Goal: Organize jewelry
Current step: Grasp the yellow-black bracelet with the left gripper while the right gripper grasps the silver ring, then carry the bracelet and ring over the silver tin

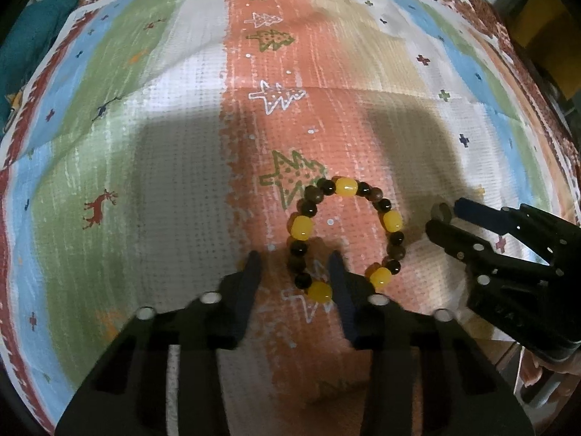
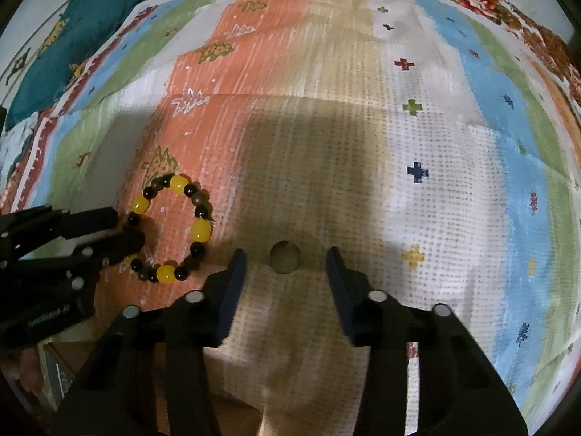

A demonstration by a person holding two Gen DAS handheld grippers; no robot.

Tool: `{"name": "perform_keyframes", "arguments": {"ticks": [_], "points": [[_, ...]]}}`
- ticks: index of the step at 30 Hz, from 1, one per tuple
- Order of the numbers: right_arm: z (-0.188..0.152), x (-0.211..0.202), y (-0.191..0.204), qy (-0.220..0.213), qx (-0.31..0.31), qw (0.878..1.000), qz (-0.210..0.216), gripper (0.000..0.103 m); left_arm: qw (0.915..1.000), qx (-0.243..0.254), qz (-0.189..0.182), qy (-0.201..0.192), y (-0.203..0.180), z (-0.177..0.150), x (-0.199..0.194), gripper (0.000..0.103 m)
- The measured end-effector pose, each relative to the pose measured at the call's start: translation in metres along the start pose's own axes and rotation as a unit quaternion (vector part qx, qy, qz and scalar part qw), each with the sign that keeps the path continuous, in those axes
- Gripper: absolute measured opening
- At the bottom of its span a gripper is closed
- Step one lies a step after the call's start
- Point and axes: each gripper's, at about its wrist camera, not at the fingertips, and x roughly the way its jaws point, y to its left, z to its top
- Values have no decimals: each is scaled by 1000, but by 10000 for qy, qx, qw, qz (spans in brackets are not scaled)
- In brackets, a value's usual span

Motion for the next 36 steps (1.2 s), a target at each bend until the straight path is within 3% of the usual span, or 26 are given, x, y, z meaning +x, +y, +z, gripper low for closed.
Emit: {"name": "perform_keyframes", "arguments": {"ticks": [3,6,8,30,36], "points": [[0,1,-1,34,-6,10000,16,29,9999,-15,-119,40,2,-1,1,13],[0,2,-2,49,-5,10000,53,19,9999,73,-114,41,1,-2,1,12],[0,2,-1,41,-27,10000,69,19,9998,58,-167,60,2,-1,0,10],[-14,-23,4,-160,-17,9998,155,19,9965,172,-615,-539,-19,-3,-53,9],[-19,-31,8,-219,-64,9997,118,19,9961,211,-571,-637,-18,-8,-62,9]]}}
